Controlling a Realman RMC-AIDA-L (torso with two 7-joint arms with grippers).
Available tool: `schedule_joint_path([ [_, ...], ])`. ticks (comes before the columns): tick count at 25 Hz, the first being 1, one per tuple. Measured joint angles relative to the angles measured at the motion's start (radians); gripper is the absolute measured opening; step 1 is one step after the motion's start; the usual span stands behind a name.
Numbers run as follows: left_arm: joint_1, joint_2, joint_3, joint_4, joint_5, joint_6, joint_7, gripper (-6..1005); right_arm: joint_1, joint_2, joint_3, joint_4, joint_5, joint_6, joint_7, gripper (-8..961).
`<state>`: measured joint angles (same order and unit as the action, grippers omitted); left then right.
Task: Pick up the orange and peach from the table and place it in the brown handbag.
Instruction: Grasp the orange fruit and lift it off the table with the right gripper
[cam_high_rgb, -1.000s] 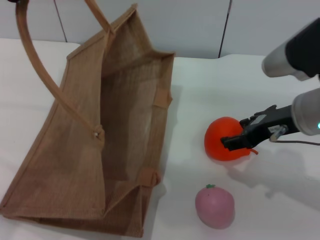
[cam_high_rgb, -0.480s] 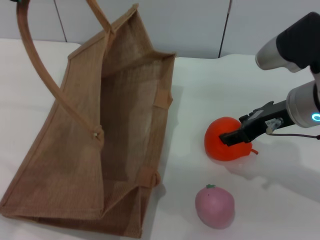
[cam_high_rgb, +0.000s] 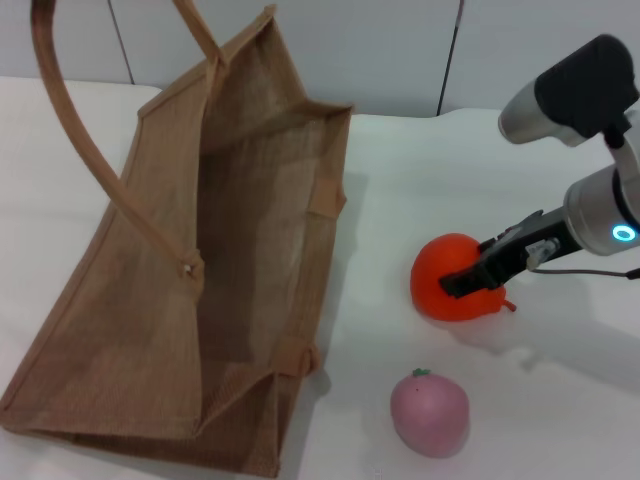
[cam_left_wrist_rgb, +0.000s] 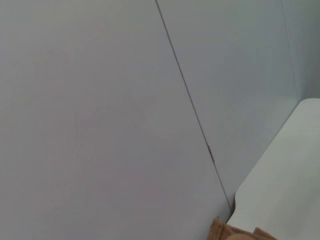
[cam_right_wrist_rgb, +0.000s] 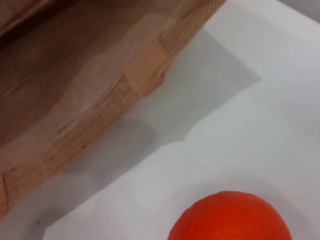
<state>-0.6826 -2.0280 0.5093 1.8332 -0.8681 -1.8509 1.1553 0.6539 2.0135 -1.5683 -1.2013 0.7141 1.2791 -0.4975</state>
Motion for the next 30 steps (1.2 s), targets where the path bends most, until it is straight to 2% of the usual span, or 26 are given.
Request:
schedule_joint_path([
  [8,-0.002,0.0,0.001,0.0,0.0,-0.001,0.0,141,0.014,-0.001,0.046,0.026,-0.005,-0.001,-0.019,770],
  [16,-0.003,0.0,0.003,-0.007,0.0,-0.001,0.001,143,0.062,0.003,0.046,0.127,-0.013,-0.002,-0.05,769],
  [30,-0.003,0.0,0.026,-0.008,-0.001,0.005,0.0,147,0.072,0.002,0.09,0.147,-0.006,0.006,-0.051,748],
])
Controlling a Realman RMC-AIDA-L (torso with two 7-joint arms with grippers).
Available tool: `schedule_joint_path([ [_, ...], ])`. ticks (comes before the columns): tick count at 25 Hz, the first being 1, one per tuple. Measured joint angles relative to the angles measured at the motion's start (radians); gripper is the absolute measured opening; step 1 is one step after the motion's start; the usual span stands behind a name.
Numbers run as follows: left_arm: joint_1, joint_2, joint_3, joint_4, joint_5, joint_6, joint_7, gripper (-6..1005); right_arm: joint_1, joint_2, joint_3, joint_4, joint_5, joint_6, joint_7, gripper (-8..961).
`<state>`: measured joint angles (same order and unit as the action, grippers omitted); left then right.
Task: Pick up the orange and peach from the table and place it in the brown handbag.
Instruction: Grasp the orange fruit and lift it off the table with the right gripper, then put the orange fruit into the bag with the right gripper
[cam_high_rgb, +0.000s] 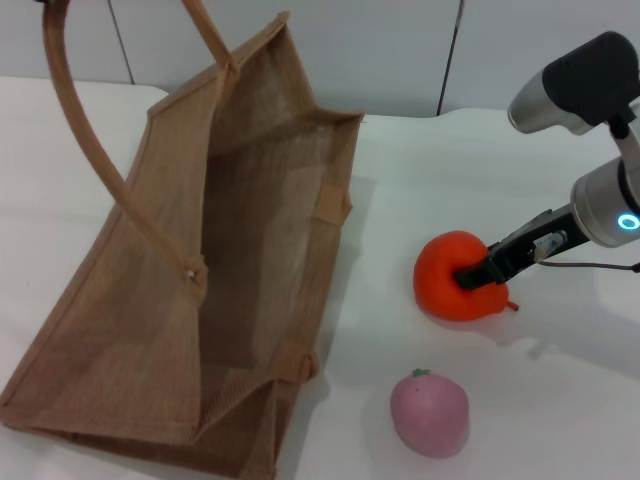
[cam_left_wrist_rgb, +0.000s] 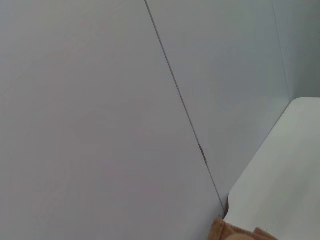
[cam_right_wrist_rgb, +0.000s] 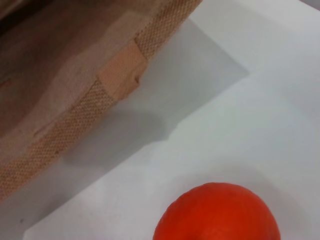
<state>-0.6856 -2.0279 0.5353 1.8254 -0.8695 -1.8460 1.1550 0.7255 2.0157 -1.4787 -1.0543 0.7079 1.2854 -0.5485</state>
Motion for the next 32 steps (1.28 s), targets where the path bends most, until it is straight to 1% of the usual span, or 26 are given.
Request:
schedule_joint_path([
  [3,0.0,0.0,0.0,0.002,-0.003,0.0,-0.001,148,0.0,0.0,0.001,0.0,0.0,0.002,0.003,729],
  [6,0.0,0.0,0.0,0.004,-0.006,0.003,-0.002,149,0.001,0.002,0.0,0.001,0.0,0.003,0.005,520],
  [11,0.001,-0.001,0.0,0.007,-0.006,0.004,-0.003,150,0.004,0.003,-0.002,-0.005,0.006,0.004,0.004,419],
  [16,0.002,-0.001,0.0,0.007,-0.006,0.004,-0.003,151,0.006,0.003,-0.004,-0.016,0.017,0.005,0.001,371],
  [20,0.001,-0.001,-0.002,0.008,-0.008,0.004,-0.003,152,0.008,0.003,0.0,-0.036,0.018,0.005,0.004,355],
  [25,0.0,-0.001,-0.011,0.009,-0.008,0.007,0.002,154,0.01,0.002,0.016,-0.1,0.018,0.037,0.012,334],
  [28,0.0,-0.001,-0.013,0.009,-0.011,0.019,0.005,154,-0.003,0.003,0.058,-0.2,0.018,0.097,0.014,317],
  [32,0.0,0.0,-0.012,0.009,-0.022,0.032,0.01,155,-0.036,0.006,0.069,-0.395,0.019,0.17,0.059,283],
])
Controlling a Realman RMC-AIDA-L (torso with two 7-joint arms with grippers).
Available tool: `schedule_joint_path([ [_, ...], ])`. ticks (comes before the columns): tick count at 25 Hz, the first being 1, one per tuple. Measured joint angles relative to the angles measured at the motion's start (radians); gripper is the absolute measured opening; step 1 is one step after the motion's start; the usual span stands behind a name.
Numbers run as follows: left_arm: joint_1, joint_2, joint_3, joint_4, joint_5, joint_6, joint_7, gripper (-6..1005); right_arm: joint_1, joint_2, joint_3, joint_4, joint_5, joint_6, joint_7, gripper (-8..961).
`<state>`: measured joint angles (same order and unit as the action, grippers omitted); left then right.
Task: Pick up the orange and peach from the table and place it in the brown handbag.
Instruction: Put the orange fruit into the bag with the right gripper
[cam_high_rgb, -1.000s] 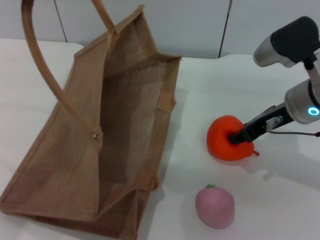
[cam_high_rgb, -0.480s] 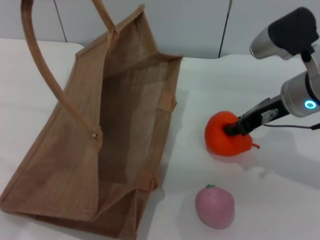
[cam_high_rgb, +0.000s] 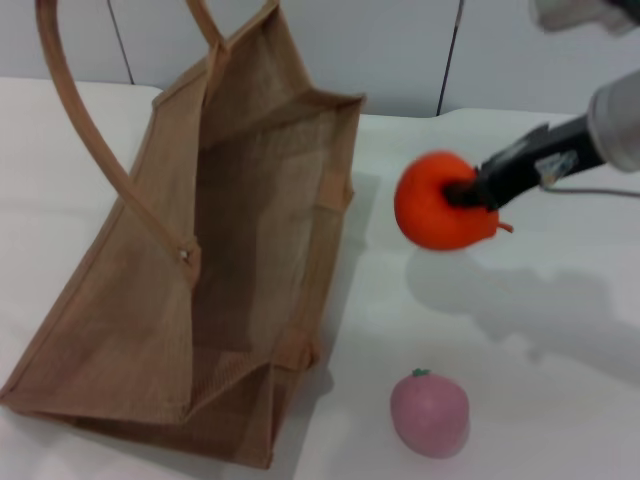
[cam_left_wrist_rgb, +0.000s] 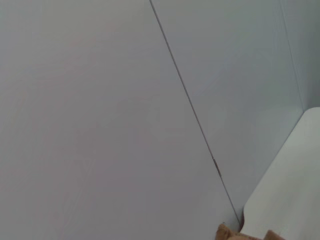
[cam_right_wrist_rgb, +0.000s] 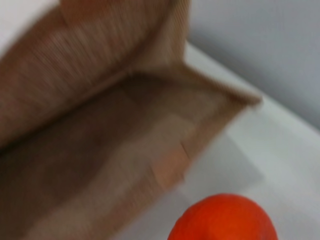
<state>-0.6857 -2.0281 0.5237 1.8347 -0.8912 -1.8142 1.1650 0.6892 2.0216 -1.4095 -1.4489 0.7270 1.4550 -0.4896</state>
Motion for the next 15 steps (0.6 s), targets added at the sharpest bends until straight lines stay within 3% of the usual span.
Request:
schedule_joint_path([
  [6,-0.002,0.0,0.01,0.0,-0.038,0.024,0.005,157,-0.033,0.001,-0.025,-0.196,0.123,0.049,0.04,212],
  [12,-0.016,0.0,0.012,0.0,-0.097,0.037,0.007,159,-0.032,0.0,-0.079,-0.198,0.189,0.009,0.02,159],
  [15,-0.021,-0.001,0.012,0.0,-0.125,0.037,0.007,159,-0.02,0.0,-0.144,-0.141,0.22,-0.095,-0.014,136],
])
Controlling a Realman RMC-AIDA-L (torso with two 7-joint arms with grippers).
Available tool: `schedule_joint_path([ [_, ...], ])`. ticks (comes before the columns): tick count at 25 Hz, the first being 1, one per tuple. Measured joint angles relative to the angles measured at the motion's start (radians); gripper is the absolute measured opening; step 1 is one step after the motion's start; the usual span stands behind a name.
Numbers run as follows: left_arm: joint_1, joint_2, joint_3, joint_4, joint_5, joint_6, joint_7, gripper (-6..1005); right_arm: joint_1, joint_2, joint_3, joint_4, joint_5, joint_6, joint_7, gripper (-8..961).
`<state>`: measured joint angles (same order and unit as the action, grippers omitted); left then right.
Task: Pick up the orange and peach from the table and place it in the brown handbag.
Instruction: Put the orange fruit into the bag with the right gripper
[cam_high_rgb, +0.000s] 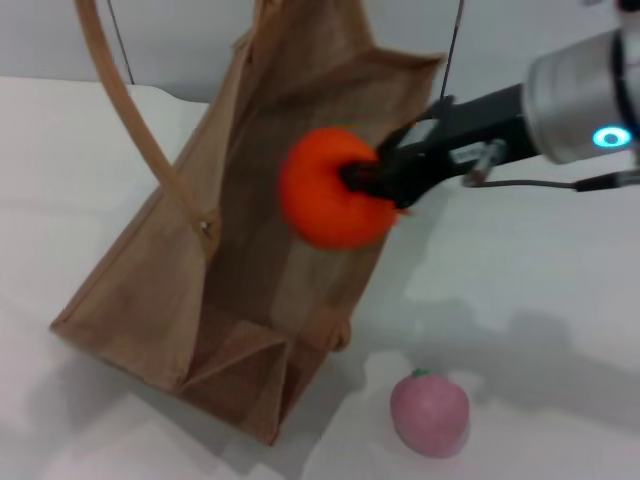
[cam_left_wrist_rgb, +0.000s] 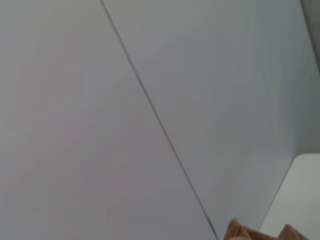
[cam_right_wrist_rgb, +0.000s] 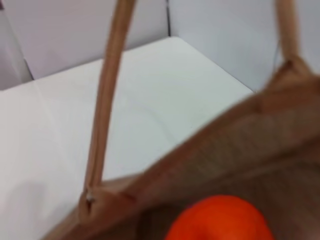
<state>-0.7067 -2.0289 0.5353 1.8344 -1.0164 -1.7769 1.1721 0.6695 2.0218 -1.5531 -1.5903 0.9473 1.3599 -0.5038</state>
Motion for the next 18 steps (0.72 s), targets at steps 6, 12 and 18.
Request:
schedule_joint_path([
  [6,-0.004,-0.004,0.002,-0.007,-0.034,0.001,-0.005,161,0.023,0.001,-0.061,0.096,0.01,-0.144,-0.044,96],
  [12,0.0,-0.006,0.034,-0.009,-0.052,0.002,-0.008,163,0.073,0.002,-0.113,0.22,0.012,-0.295,-0.082,73],
  [18,0.003,-0.008,0.067,-0.009,-0.053,0.01,-0.023,164,0.124,0.0,-0.117,0.319,0.013,-0.33,-0.105,56],
])
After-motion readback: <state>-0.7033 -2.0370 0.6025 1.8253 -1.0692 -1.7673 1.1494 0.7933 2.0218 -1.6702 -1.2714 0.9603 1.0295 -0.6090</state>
